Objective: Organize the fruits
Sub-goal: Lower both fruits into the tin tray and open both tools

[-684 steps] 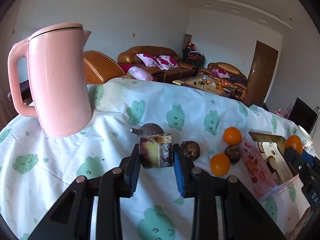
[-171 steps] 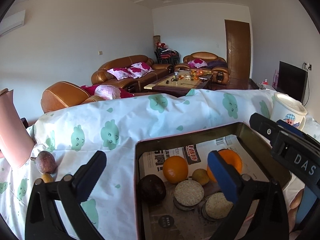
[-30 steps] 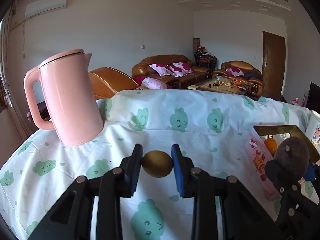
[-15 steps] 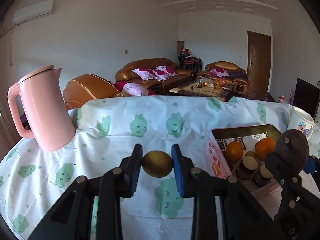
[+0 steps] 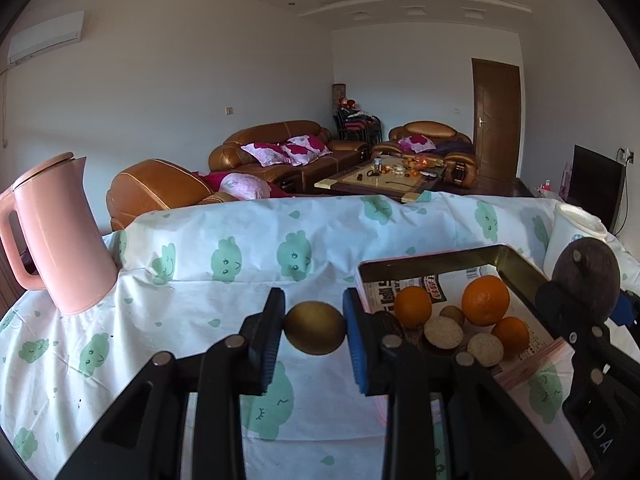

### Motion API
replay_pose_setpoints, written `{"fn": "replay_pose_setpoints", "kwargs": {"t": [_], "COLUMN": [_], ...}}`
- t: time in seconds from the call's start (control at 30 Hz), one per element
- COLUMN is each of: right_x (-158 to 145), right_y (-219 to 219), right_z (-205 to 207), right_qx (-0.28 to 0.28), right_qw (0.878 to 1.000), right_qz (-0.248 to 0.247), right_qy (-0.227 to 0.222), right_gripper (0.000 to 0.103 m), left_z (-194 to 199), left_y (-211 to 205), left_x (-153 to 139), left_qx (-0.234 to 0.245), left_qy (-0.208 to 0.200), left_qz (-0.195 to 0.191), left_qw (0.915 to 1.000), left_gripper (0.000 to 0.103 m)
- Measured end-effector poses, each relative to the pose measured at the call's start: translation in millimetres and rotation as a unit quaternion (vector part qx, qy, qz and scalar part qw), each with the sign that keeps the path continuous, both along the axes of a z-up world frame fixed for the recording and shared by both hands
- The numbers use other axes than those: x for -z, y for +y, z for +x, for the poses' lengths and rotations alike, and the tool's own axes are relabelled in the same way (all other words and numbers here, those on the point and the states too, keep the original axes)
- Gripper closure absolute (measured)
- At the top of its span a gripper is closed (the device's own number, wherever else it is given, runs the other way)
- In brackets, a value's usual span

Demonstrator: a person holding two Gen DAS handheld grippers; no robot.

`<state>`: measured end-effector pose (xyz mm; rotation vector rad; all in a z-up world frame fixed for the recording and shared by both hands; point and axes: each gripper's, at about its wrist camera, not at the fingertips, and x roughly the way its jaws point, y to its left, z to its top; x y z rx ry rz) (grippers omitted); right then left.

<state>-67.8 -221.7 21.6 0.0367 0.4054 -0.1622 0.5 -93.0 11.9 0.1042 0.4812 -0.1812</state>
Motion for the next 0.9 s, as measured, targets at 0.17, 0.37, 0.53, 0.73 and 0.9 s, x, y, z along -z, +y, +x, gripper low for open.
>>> {"fn": "replay_pose_setpoints", "kwargs": {"t": [0.17,0.37,0.53,0.73,0.9], "right_x": [1.1,-0.1,-1.3,-2.7,-2.1], "right_y": [-18.1,-43.6,-54.4,-64.3,-70.5], "right_z": [2.0,0.0,2.7,15.2,40.6], "right_qx": [0.02,0.048,0.061,0.075,0.074], "right_qw": [1.0,0.999,0.998,0.997,0.997], "right_qz": [-0.001,0.02,0.01,0.0,-0.006], "right_qy": [0.005,0.004,0.004,0.007,0.016], "right_gripper": [0.053,0.053,0.053,0.053,0.053], "left_z": [-1.6,-3.0,3.3,20.1,39.2], "left_y": [-20.5,-45.2,-65.0,-81.1,-84.9], "left_x": [-1.4,-2.9,-1.9,-2.6,-1.7], "left_qx": [0.02,0.047,0.064,0.07,0.063], "left_qy": [-0.001,-0.005,0.008,0.021,0.038], "left_qz": [0.003,0.002,-0.005,-0.017,-0.025], "left_qw": [0.9998,0.9989,0.9979,0.9972,0.997], "left_gripper": [0.071,0.071,0.071,0.071,0.071]}}
